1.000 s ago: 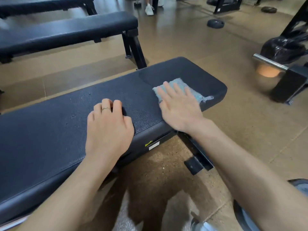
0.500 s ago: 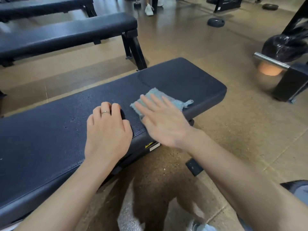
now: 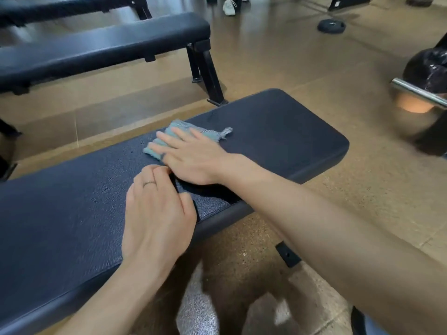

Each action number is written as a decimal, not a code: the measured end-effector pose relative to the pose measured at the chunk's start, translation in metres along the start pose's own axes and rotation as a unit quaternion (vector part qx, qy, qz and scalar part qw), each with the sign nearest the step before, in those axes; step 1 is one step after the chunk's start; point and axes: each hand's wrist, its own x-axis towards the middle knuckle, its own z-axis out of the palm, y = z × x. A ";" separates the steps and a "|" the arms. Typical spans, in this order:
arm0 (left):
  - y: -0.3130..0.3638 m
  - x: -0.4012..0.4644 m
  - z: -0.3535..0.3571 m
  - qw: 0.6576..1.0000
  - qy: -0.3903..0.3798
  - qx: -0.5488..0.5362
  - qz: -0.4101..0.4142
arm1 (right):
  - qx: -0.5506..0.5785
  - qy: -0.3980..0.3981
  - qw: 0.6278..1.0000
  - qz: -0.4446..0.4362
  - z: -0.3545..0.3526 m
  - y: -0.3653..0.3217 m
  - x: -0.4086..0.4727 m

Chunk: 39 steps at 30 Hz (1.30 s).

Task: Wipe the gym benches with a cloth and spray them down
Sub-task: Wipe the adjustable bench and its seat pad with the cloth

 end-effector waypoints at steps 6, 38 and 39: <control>0.000 0.003 0.002 1.000 0.014 0.000 -0.007 | -0.046 0.027 0.996 0.066 -0.017 0.058 0.044; -0.001 0.002 0.003 0.998 0.021 0.043 0.031 | 0.000 0.020 0.974 0.224 -0.018 0.086 0.014; -0.002 0.002 0.004 0.998 0.022 0.042 0.031 | 0.008 0.021 0.981 0.191 -0.011 0.061 0.006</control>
